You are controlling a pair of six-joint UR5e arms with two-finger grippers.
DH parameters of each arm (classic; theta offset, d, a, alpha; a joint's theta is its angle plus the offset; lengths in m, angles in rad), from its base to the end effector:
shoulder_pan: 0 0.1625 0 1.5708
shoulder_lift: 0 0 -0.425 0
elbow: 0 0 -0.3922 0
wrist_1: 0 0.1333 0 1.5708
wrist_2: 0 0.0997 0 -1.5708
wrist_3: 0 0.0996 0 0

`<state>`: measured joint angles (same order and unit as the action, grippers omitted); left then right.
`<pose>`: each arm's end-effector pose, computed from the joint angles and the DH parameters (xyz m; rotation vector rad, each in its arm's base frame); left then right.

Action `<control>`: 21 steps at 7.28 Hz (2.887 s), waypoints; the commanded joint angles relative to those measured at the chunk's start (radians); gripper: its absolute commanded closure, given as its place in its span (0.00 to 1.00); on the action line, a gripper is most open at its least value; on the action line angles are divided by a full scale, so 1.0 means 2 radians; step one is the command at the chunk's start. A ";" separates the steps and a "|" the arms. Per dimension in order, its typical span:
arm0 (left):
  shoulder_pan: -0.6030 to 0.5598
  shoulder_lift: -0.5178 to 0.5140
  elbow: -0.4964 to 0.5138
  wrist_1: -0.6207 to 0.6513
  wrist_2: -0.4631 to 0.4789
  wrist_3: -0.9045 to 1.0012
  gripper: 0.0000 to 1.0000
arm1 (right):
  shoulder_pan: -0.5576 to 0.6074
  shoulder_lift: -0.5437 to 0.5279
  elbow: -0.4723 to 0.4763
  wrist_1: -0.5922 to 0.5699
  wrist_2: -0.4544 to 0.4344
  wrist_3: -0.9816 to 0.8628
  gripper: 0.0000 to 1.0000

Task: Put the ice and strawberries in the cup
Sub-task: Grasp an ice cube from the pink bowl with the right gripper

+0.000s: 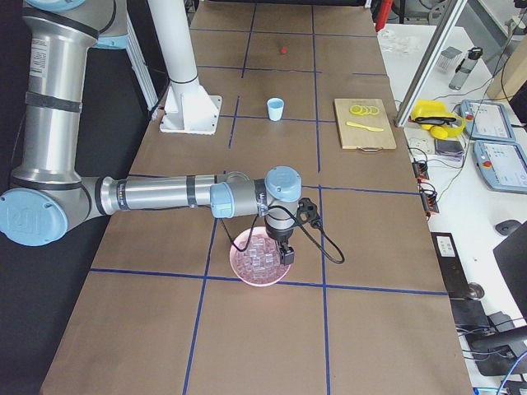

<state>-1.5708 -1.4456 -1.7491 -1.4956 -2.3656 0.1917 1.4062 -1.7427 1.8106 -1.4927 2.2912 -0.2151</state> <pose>-0.0622 -0.4367 0.6353 0.0553 0.7942 0.1727 -0.0035 -0.4334 0.6142 0.1589 -0.7207 -0.4150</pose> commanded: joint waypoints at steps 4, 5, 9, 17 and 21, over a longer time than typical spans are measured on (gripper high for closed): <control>0.000 0.000 -0.001 0.000 -0.001 0.000 0.00 | -0.060 -0.005 -0.041 0.097 0.000 0.110 0.12; 0.000 0.000 -0.001 0.000 -0.001 0.000 0.00 | -0.067 -0.005 -0.041 0.097 -0.001 0.114 0.14; 0.000 0.000 0.000 0.000 -0.001 0.000 0.00 | -0.075 -0.007 -0.049 0.096 -0.017 0.112 0.18; 0.000 0.000 0.000 -0.001 -0.001 0.000 0.00 | -0.085 -0.016 -0.052 0.094 -0.017 0.111 0.80; 0.000 0.000 0.000 -0.001 -0.001 0.000 0.00 | -0.084 -0.011 -0.046 0.092 -0.017 0.108 0.98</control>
<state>-1.5707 -1.4450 -1.7487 -1.4971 -2.3669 0.1917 1.2367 -1.7678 1.7102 -1.3073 2.2558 0.0025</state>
